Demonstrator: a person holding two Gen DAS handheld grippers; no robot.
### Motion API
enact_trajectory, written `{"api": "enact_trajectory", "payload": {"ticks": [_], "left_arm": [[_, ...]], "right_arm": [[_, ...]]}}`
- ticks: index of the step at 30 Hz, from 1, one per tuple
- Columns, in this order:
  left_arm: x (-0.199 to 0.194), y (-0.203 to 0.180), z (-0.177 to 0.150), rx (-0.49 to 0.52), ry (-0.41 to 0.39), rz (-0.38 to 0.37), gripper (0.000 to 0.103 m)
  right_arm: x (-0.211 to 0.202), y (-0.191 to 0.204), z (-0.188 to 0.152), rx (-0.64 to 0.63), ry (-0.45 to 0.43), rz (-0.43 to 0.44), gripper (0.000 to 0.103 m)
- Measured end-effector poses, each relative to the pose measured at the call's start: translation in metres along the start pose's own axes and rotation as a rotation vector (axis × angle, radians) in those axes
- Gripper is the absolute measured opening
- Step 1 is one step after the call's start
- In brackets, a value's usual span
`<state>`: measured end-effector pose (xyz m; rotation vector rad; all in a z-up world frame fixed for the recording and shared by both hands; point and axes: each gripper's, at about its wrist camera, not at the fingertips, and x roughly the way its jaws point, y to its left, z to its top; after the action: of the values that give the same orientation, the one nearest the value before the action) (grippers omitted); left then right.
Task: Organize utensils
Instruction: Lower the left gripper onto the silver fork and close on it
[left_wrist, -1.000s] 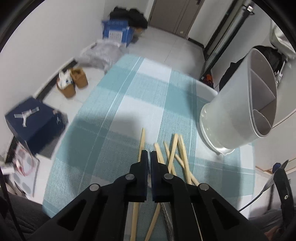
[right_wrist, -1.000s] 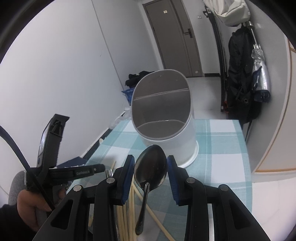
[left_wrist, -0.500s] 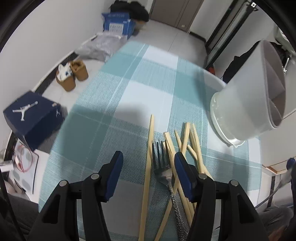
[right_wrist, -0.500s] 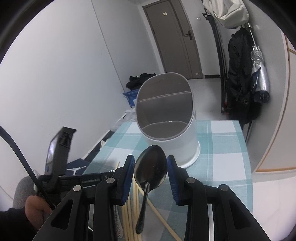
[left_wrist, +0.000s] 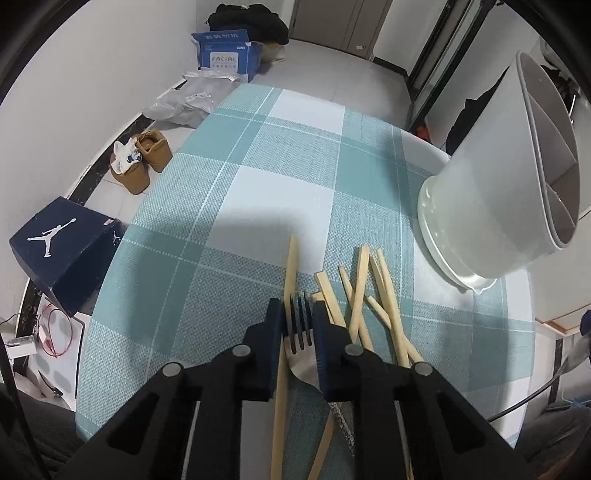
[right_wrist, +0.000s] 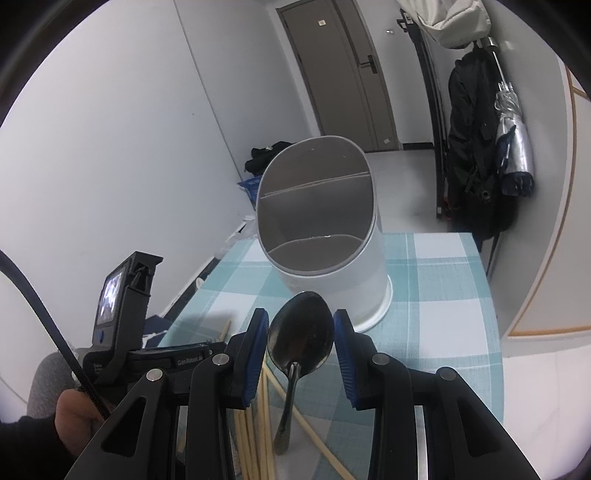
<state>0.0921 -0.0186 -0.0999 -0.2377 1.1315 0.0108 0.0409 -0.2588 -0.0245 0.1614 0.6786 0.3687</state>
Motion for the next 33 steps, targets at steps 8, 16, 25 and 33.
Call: {"api": "enact_trajectory", "payload": {"ticks": [8,16,25,33], "left_arm": [[-0.005,0.001,0.002,-0.032,-0.021,-0.02,0.0],[-0.031,-0.002,0.005,-0.02,-0.122,-0.057,0.0],[-0.05,-0.001,0.007,0.005,-0.189,-0.112,0.0],[-0.019,0.031,0.008,-0.142,-0.014,-0.135,0.022]], "right_arm": [[0.001,-0.004,0.0,0.012,0.005,0.0,0.035],[-0.002,0.0,0.002,-0.005,-0.011,0.001,0.035],[-0.009,0.001,0.002,-0.017,-0.033,-0.025,0.034],[-0.015,0.004,-0.001,-0.002,-0.04,-0.023,0.034]]}}
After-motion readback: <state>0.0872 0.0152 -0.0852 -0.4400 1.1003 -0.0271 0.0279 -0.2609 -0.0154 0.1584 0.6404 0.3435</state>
